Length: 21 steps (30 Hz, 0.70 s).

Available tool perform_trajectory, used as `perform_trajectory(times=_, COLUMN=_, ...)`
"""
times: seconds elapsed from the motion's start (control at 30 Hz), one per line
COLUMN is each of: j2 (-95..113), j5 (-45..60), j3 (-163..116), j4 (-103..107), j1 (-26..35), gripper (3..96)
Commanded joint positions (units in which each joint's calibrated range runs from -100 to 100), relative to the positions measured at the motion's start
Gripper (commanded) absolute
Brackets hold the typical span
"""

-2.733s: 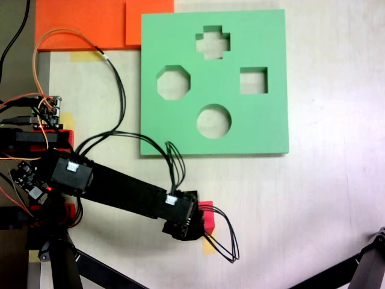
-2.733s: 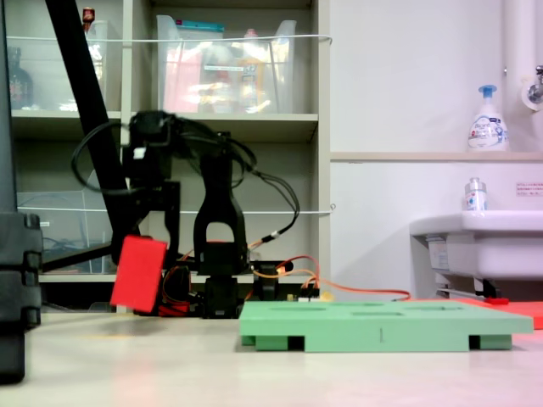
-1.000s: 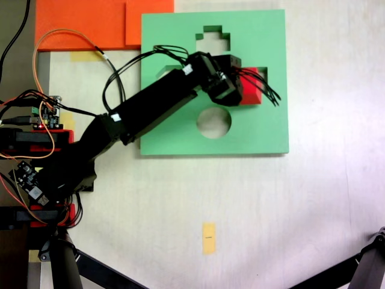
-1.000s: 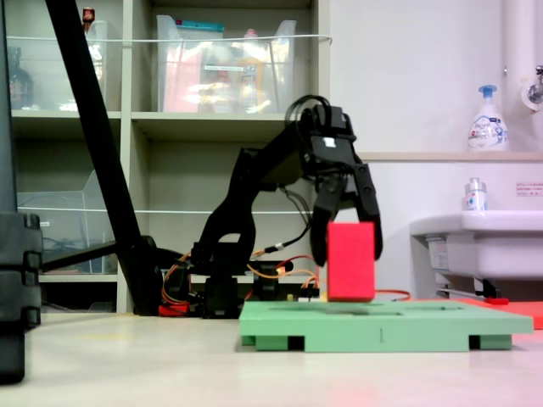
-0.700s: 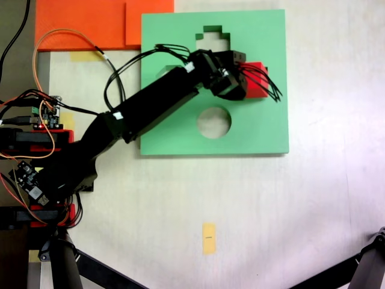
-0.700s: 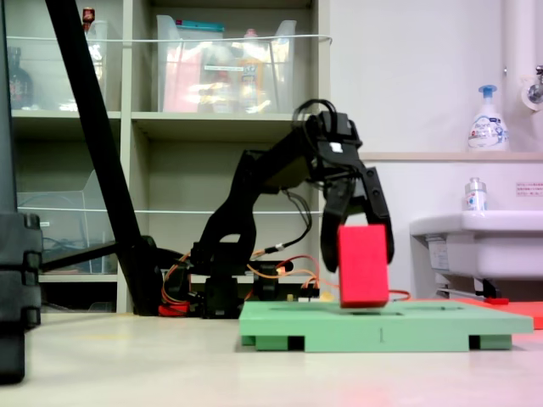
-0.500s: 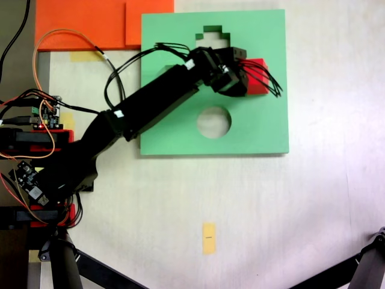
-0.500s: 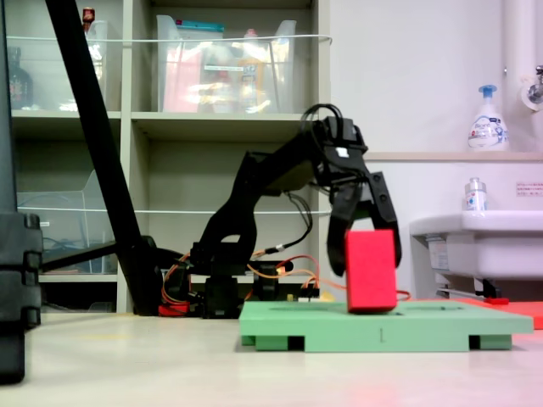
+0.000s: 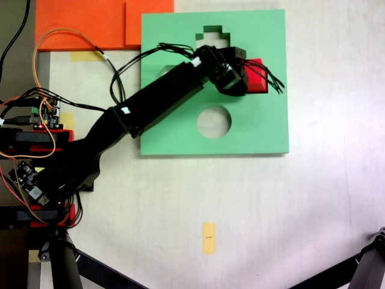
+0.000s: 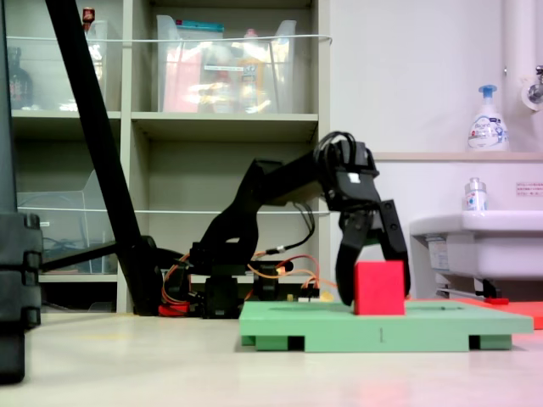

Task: Put the square block into the corresponding hole

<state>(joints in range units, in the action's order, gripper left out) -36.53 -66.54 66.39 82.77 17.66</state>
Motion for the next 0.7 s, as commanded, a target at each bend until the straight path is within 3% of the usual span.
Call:
perform_trajectory(times=0.03, j2=-1.5, j5=-0.3, j3=4.0, j4=-4.6, j1=0.1, gripper=42.6)
perform_trajectory(times=0.23, j2=-1.7, j5=0.0, j3=4.0, j4=-4.9, j1=-0.2, gripper=62.8)
perform_trajectory(times=0.4, j2=5.1, j5=1.1, j3=4.0, j4=-3.8, j1=0.0, gripper=93.9)
perform_trajectory(times=0.57, j2=22.4, j5=3.9, j3=4.0, j4=2.4, j1=0.1, gripper=93.9)
perform_trajectory(times=0.7, j2=42.3, j5=15.1, j3=3.9, j4=9.4, j1=-0.4, gripper=93.5)
